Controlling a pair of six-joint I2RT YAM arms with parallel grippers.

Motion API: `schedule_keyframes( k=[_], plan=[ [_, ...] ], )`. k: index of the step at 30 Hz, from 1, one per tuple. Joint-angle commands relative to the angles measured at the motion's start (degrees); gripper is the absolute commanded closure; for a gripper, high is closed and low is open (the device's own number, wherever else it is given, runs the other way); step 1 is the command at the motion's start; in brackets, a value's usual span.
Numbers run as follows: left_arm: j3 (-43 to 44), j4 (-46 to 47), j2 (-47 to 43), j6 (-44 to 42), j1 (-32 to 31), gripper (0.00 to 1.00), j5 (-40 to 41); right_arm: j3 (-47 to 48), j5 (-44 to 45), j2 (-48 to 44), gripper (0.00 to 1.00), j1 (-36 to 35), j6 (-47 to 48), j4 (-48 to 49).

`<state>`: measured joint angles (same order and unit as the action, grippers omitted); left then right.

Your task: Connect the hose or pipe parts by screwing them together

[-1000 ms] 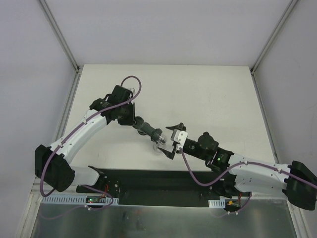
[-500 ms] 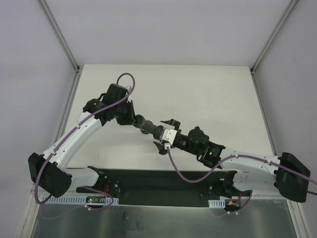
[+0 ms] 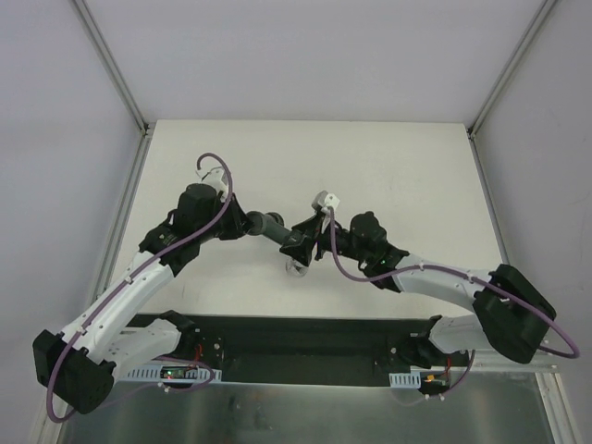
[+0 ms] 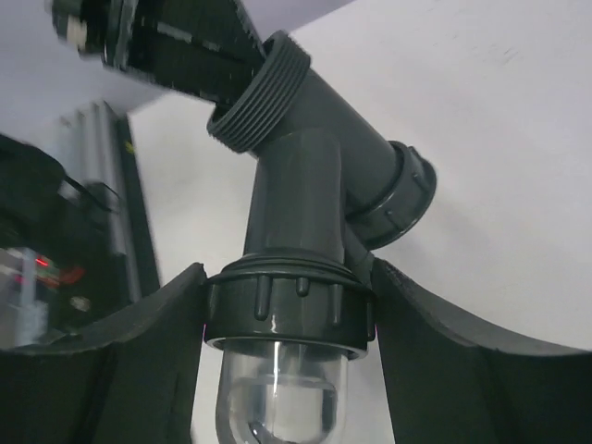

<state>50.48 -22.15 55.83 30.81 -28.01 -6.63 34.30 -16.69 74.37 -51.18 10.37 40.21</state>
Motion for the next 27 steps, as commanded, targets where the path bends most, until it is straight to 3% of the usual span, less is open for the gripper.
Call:
schedule_keyframes(
  k=[1, 2, 5, 8, 10, 12, 13, 19, 23, 27],
  plan=[
    [-6.4, 17.3, -5.7, -0.2, -0.6, 1.00, -1.2, 2.7, -1.8, 5.2, 0.75, 7.8, -33.1, 16.3],
    [-7.4, 19.9, -6.3, -0.7, -0.5, 1.00, -0.4, 2.3, -1.6, 6.0, 0.75, 8.9, -42.9, 17.9],
    [-9.6, 21.3, -8.2, -1.4, -0.6, 1.00, 4.2, 0.9, -3.9, 10.9, 0.71, 12.1, -56.7, 28.1],
    [-9.3, 19.8, -7.6, -1.6, -0.6, 1.00, 6.4, 1.0, -6.3, 13.4, 0.50, 13.4, -58.5, 32.7],
    [-7.1, 17.2, -6.2, -0.8, -0.5, 1.00, 6.3, -0.5, -4.8, 11.1, 0.44, 13.6, -52.1, 31.6],
    [-4.0, 12.0, -4.9, 0.6, -0.6, 1.00, 8.2, -3.8, -2.3, 8.3, 0.14, 13.6, -46.2, 30.8],
    [-2.9, 10.1, -3.4, 0.7, -0.5, 1.00, 8.6, -4.4, -1.3, 4.8, 0.04, 13.8, -40.2, 27.9],
    [5.2, -3.2, 2.9, 2.0, 0.1, 1.00, 8.4, -1.9, 5.1, -11.3, 0.04, 12.7, -11.2, 2.2],
    [10.5, -10.6, 7.1, 2.0, 0.7, 1.00, 6.8, -1.1, 7.4, -16.7, 0.04, 8.0, 17.3, -5.6],
    [14.7, -14.8, 9.6, 1.8, 0.9, 1.00, 4.7, -3.5, 5.9, -21.1, 0.04, -1.4, 35.6, -8.2]
  ],
)
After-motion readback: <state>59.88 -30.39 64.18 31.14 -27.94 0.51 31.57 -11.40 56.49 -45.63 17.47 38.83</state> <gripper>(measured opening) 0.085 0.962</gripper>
